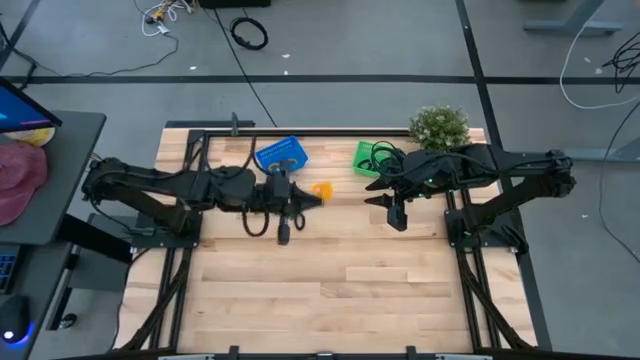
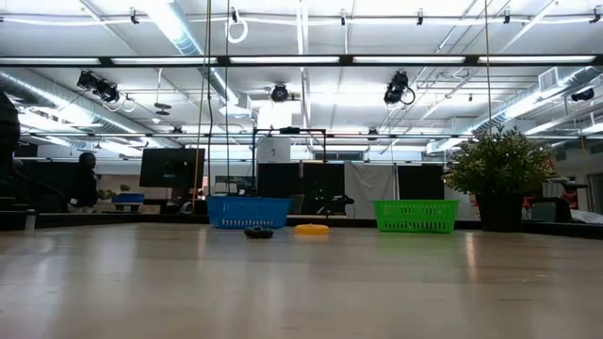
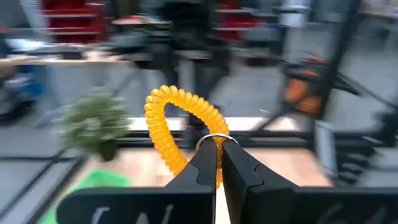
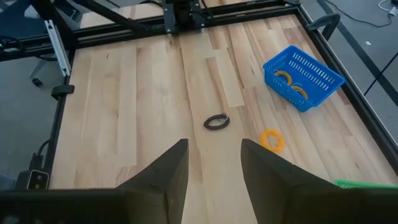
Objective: Sort spring keychains
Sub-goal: Put the yellow spring keychain into the blue bin
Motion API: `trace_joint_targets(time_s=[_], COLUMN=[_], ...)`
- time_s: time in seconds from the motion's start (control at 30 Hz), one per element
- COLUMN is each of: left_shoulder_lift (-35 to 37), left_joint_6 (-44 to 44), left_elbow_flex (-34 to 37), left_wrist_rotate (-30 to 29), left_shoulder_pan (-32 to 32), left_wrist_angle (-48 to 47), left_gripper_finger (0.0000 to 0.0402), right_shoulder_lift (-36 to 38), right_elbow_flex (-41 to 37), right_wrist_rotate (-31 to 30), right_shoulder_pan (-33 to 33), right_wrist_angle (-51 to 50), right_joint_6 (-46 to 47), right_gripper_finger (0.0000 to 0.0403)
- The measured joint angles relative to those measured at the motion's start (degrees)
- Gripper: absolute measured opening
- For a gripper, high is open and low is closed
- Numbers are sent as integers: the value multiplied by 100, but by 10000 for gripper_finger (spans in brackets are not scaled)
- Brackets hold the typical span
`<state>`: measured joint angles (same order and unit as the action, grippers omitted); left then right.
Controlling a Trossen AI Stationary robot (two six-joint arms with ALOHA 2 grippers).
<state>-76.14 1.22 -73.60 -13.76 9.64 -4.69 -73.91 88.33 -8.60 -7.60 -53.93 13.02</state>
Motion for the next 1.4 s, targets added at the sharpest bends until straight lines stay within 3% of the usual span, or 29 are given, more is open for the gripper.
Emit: trace_joint_targets(time_s=[0.07, 0.33, 0.43, 0.57, 0.77, 1.17, 1.4], left_shoulder_lift=[2, 2, 2, 2, 2, 1, -422], left_joint_6=[264, 1893, 1834, 1594, 1551, 1671, 1736], left_elbow_flex=[-1, -1, -1, -1, -1, -1, -311], left_wrist_rotate=[-658, -4386, -4995, -5253, -5034, -2758, -1704], left_shoulder_pan=[-117, -445, -474, -480, -1140, -3692, -4339], left_wrist_angle=[12, -30, -24, -27, -26, -223, -1115], left_gripper_finger=[6, 6, 6, 6, 6, 6, 6], right_shoulder_lift=[0, 0, 0, 0, 0, 0, 0], right_elbow_flex=[0, 0, 0, 0, 0, 0, 0], right_wrist_rotate=[-6, -258, -258, -260, -260, -262, -260], right_shoulder_pan=[0, 1, 0, 0, 4, 79, 101], right_wrist_angle=[0, 223, 239, 239, 240, 247, 260], right_joint_6=[0, 2, 28, 109, 109, 153, 131], right_gripper_finger=[151, 151, 151, 151, 151, 151, 151])
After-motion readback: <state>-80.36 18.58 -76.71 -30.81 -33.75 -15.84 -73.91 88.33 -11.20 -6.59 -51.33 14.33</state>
